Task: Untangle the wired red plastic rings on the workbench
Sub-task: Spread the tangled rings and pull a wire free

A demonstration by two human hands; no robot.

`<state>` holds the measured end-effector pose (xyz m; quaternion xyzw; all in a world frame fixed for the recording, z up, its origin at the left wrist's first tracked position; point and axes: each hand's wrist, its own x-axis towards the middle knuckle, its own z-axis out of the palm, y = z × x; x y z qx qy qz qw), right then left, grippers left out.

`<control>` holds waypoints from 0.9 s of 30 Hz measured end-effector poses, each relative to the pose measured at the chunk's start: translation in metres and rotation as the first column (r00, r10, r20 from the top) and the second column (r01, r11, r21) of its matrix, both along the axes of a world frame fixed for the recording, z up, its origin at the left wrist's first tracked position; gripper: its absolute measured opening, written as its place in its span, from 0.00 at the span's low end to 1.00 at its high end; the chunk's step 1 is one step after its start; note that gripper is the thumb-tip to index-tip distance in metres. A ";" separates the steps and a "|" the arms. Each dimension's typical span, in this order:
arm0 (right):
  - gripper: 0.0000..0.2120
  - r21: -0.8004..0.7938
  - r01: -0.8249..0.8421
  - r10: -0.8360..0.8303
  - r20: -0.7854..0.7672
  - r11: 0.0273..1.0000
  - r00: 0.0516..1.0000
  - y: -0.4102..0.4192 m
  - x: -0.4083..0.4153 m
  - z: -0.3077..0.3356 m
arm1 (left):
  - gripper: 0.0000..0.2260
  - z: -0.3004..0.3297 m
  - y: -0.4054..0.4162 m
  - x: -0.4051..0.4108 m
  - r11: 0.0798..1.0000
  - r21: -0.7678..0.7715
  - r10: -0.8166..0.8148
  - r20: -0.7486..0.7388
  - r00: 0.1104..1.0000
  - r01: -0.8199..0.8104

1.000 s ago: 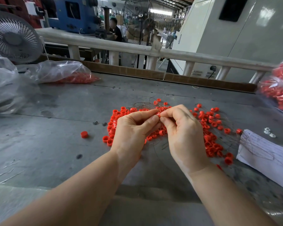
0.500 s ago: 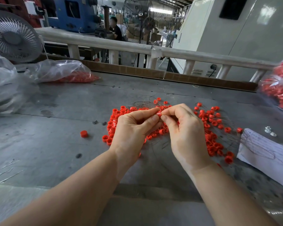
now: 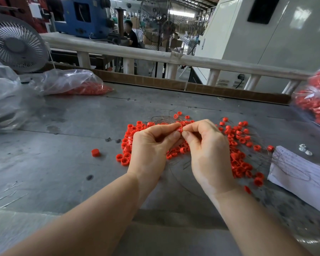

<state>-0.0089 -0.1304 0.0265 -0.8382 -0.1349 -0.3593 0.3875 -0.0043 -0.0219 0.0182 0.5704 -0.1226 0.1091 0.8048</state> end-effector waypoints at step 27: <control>0.02 0.022 -0.105 0.102 0.106 0.994 0.989 -0.009 0.004 0.000 | 0.07 0.000 0.002 0.003 0.979 -0.168 -0.126 -0.068 0.990 0.113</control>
